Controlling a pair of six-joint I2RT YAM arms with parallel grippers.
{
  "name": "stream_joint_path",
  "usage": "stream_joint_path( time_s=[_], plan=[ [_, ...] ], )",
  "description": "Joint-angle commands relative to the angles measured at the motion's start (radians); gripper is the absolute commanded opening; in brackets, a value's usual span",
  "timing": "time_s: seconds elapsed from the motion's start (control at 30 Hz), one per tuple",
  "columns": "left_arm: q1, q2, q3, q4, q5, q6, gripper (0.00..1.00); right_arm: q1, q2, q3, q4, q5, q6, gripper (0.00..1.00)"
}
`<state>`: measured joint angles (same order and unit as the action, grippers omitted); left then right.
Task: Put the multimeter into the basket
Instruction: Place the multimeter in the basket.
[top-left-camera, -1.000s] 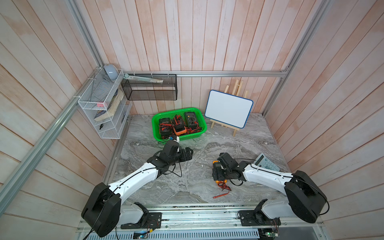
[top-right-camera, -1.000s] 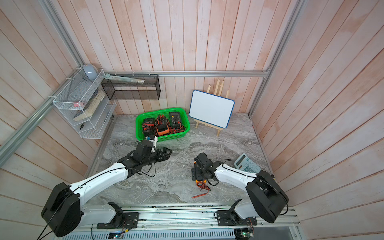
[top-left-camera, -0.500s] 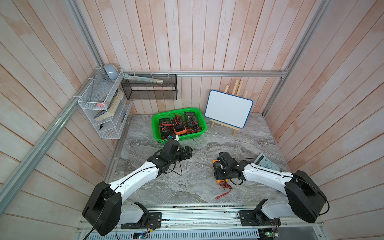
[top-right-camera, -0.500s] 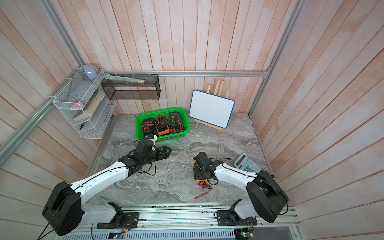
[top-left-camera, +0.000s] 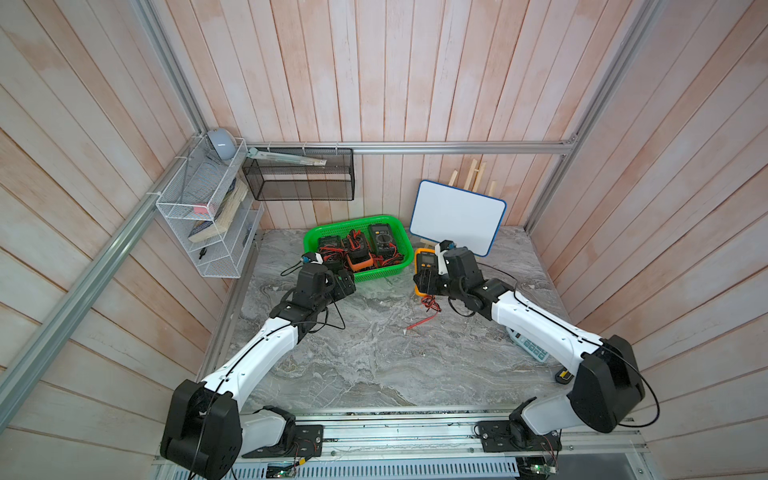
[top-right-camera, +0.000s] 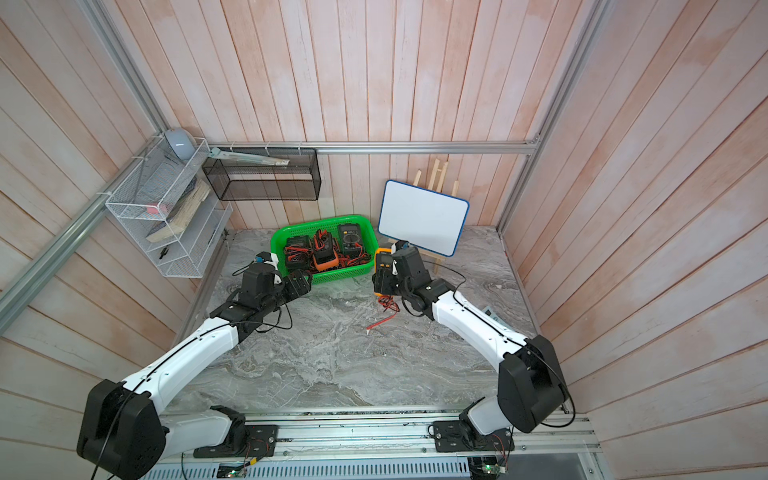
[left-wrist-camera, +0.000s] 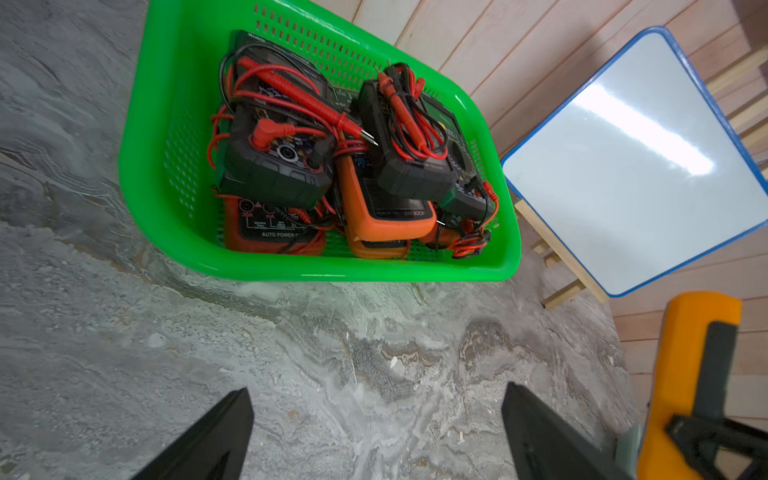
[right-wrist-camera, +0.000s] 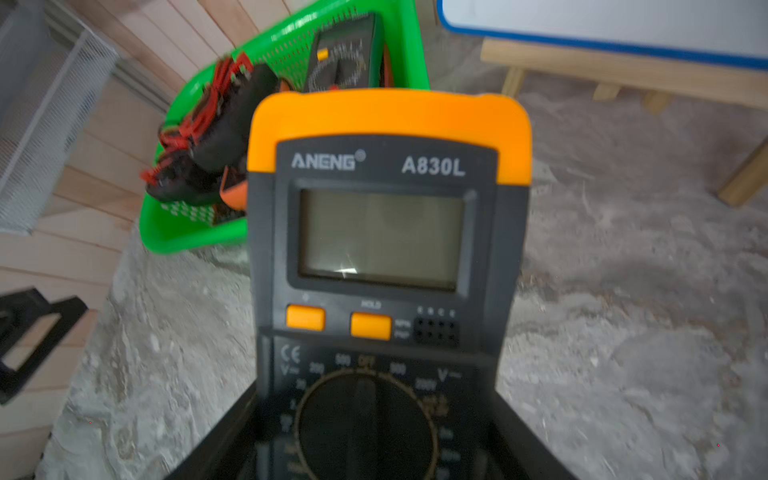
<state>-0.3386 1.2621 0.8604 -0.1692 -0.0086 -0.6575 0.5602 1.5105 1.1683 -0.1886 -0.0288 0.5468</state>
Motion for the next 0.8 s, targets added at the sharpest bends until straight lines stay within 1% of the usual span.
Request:
stream_joint_path(
  time_s=[0.0,0.13,0.37,0.6,0.77],
  plan=[
    [0.015,-0.014,0.020,-0.017,-0.014,0.022,1.00,-0.026,0.064,0.104,0.179,-0.057,0.044,0.38],
    [0.019,-0.015,0.011,-0.019,-0.013,0.024,1.00,-0.047,0.168,0.233,0.291,-0.050,0.065,0.38],
    [0.021,-0.015,-0.002,-0.020,-0.006,0.024,1.00,-0.057,0.373,0.453,0.448,-0.001,0.070,0.38],
    [0.021,-0.018,-0.004,-0.024,-0.001,0.024,1.00,-0.058,0.593,0.703,0.476,0.042,0.005,0.38],
    [0.021,-0.015,-0.008,-0.018,0.013,0.015,1.00,-0.056,0.737,0.840,0.468,0.055,-0.084,0.39]
  ],
)
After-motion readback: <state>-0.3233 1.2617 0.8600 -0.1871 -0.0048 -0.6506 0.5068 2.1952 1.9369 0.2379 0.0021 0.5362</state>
